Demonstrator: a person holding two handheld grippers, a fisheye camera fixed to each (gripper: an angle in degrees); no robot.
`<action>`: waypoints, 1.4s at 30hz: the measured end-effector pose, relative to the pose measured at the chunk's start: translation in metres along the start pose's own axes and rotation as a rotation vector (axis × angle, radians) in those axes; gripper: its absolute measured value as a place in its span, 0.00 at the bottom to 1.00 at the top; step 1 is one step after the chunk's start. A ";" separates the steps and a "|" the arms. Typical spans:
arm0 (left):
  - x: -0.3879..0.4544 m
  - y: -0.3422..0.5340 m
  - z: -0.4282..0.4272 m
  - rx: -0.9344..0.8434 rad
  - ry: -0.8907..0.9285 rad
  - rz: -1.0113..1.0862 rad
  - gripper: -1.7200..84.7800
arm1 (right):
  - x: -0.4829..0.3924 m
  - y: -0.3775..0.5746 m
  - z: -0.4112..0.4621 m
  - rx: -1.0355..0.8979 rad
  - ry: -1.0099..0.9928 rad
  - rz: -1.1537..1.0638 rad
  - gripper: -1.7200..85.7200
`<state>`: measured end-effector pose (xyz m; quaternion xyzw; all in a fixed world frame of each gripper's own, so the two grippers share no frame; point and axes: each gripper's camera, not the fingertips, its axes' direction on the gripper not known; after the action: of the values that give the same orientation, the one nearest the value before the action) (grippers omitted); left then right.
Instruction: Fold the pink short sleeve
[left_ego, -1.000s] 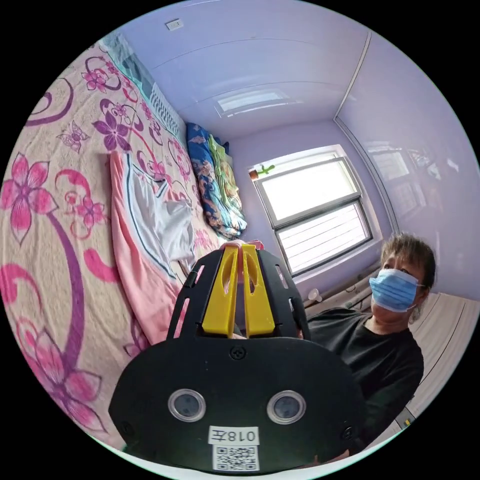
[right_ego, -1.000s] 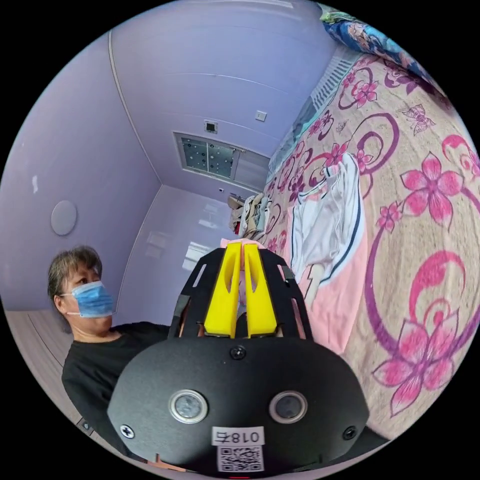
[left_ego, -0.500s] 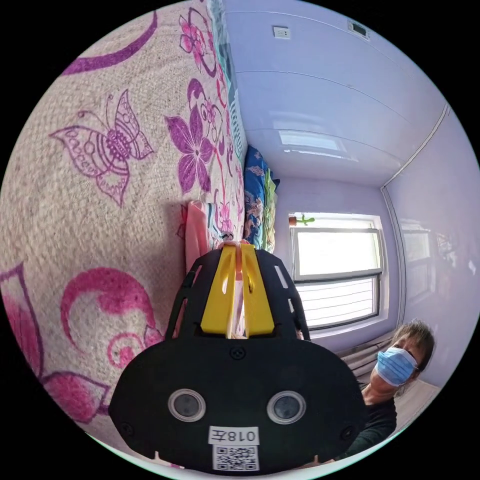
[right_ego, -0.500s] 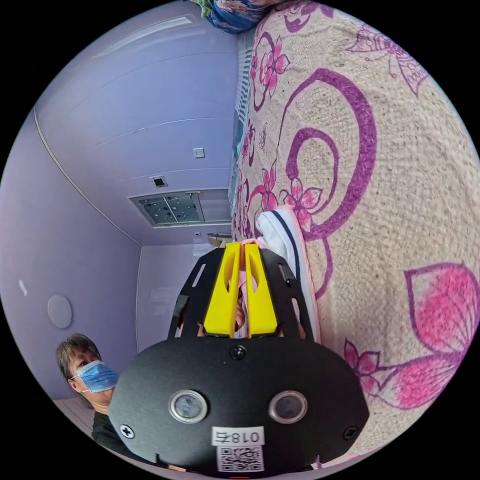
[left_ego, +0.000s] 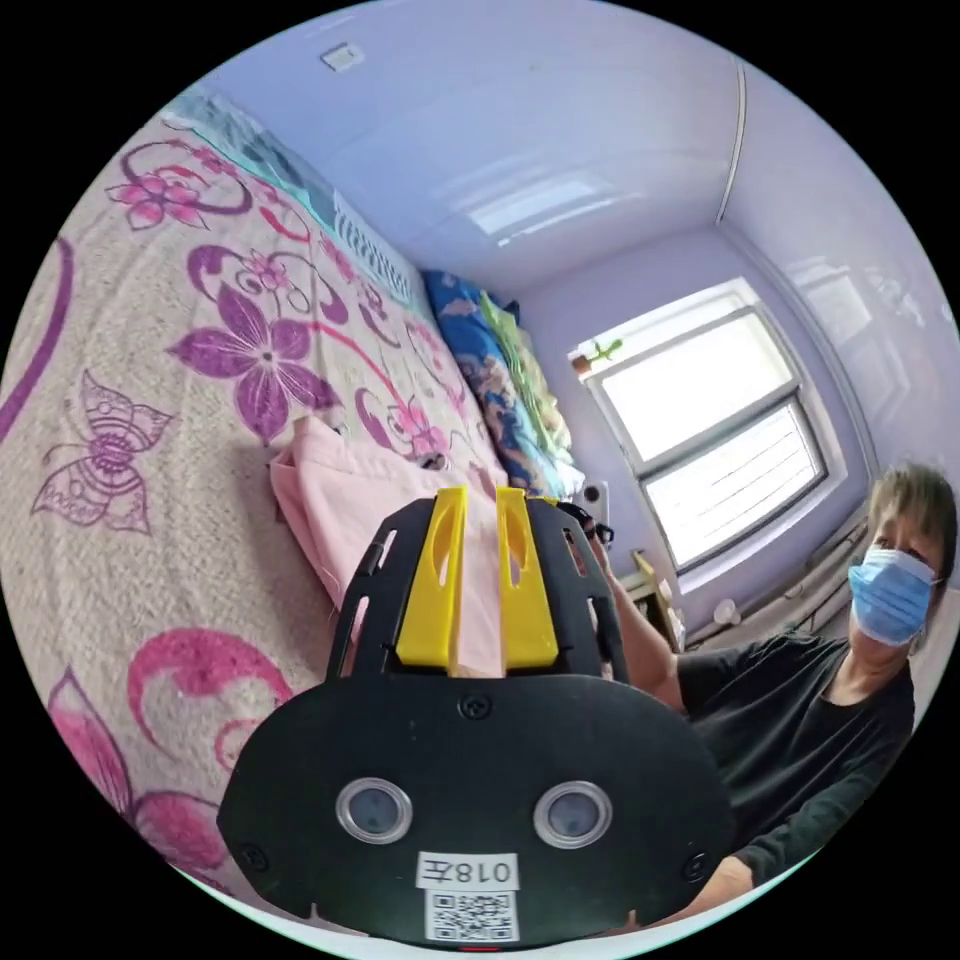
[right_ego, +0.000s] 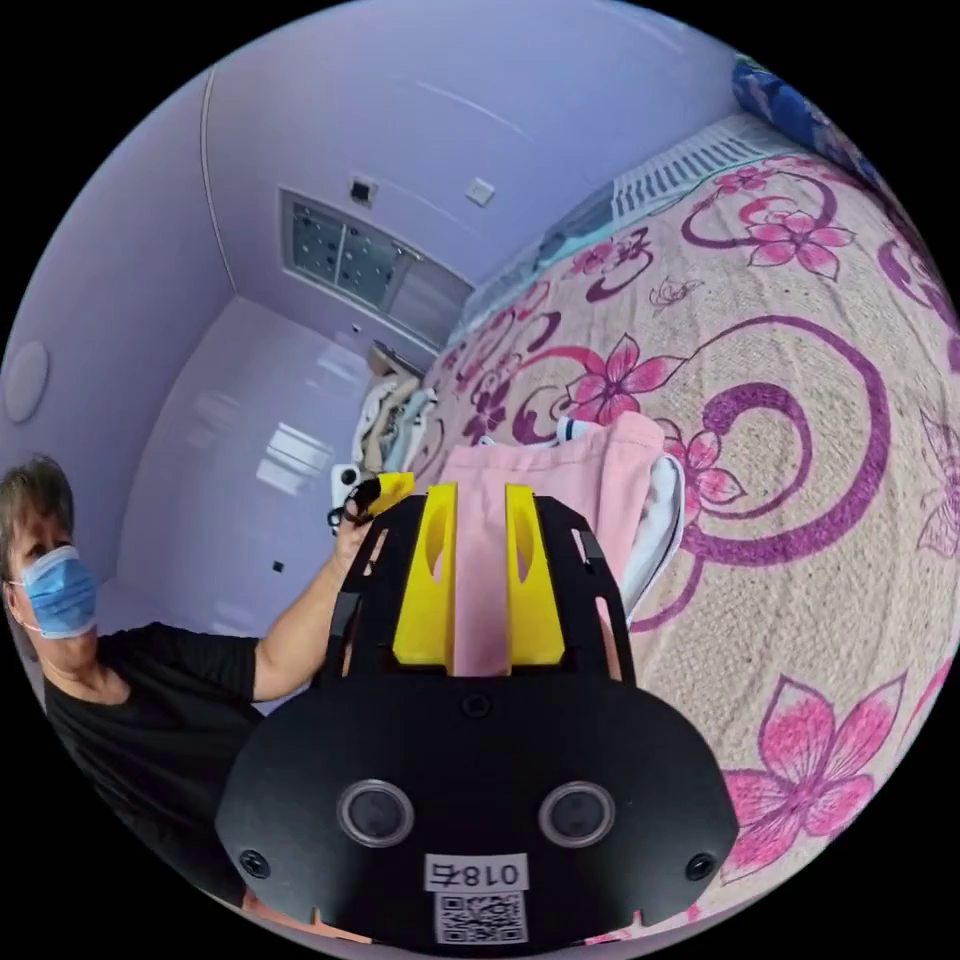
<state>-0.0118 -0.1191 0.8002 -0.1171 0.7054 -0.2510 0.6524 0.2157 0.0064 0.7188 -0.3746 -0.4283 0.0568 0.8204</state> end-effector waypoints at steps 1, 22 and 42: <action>-0.004 -0.003 0.006 -0.013 -0.035 -0.033 0.08 | 0.002 -0.010 0.015 -0.066 0.094 0.010 0.10; 0.123 0.030 -0.030 0.181 -0.408 -0.036 0.21 | -0.018 0.026 -0.023 0.149 0.328 0.061 0.22; 0.266 0.005 0.012 0.004 -0.823 0.056 0.13 | -0.081 0.027 -0.018 0.000 0.591 -0.052 0.09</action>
<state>-0.0316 -0.2488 0.5679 -0.1875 0.3881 -0.1667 0.8868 0.1847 -0.0182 0.6413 -0.3638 -0.1801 -0.0761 0.9107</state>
